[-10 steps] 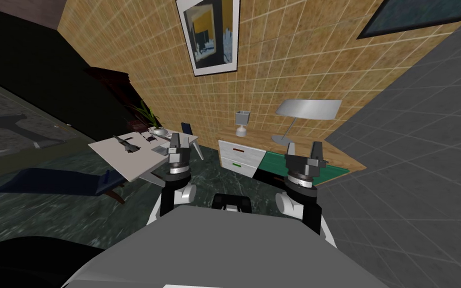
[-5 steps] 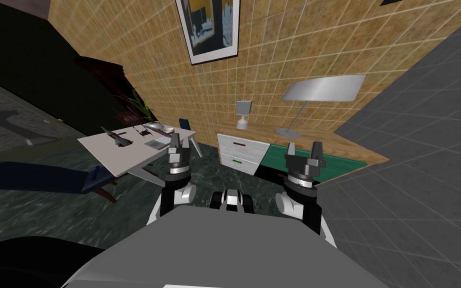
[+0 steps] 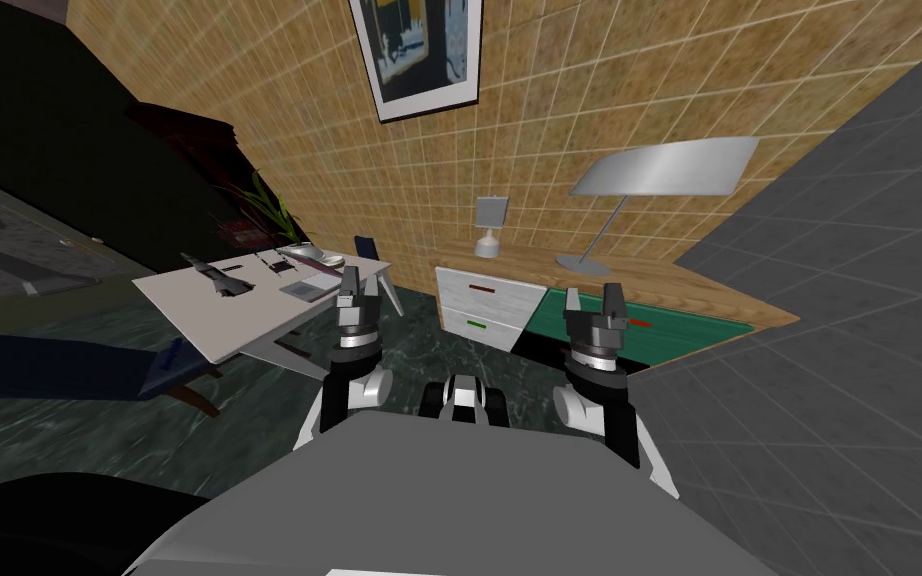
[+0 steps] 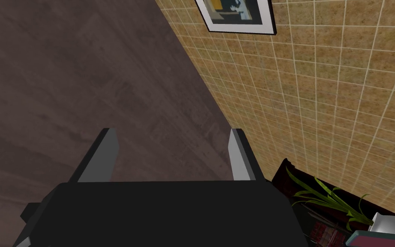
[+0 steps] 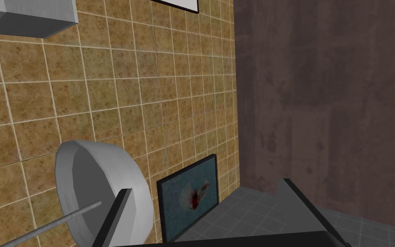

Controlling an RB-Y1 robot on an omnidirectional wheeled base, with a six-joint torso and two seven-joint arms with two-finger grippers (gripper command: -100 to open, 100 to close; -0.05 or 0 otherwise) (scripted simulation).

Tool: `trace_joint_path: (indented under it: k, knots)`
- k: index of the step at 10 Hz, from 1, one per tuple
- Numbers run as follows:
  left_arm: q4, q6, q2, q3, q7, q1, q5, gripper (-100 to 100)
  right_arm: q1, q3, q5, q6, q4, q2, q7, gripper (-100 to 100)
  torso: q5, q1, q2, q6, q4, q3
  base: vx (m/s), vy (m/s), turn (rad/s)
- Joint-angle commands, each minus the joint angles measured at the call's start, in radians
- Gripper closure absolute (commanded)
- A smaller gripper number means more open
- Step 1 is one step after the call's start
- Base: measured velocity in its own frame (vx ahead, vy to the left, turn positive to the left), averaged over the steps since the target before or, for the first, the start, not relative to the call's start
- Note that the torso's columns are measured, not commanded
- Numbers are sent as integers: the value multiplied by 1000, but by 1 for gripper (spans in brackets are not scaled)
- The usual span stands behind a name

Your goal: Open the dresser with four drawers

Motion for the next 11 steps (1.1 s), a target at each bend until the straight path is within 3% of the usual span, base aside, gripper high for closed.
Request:
trace_joint_path:
  k: [1,11]
  knots:
    - [0,0,0,0,0,0,0,0,-3,-1,14,2,16,-14,55,-100,0,0,1,0,0,1,40,39,-21]
    - [0,0,0,0,0,0,0,0,-37,-4,95,34,105,-65,327,-100,0,2,-1,0,0,-1,55,58,-36]
